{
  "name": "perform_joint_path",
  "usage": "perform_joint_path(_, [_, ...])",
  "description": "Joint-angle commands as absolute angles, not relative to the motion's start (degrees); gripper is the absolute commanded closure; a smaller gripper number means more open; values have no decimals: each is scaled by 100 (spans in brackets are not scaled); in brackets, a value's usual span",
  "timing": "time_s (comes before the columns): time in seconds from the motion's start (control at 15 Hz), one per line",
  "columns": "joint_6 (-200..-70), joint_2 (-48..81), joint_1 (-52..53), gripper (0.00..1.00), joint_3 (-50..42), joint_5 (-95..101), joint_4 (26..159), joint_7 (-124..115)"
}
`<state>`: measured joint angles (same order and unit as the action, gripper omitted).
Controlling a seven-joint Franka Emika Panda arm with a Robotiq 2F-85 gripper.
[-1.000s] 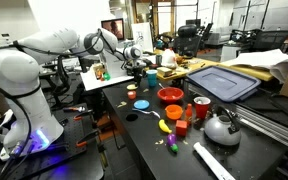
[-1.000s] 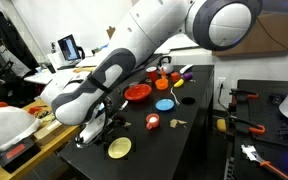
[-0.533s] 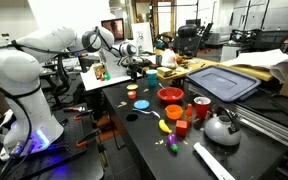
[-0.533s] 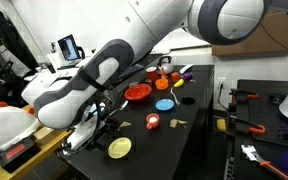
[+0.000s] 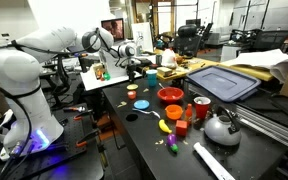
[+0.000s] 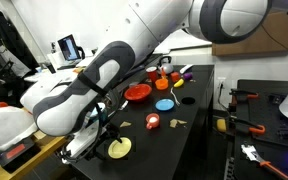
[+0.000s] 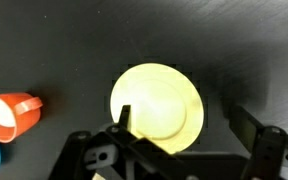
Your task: Move the yellow plate to the right.
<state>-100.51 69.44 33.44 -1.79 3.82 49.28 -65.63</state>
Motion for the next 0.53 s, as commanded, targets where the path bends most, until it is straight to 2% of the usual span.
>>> perform_joint_path(0.0, [-10168,6668,3263,0,-102,305,5450,-6430])
perform_joint_path(0.47, [-10011,6302,3312,0,-160,335,5990,-6583])
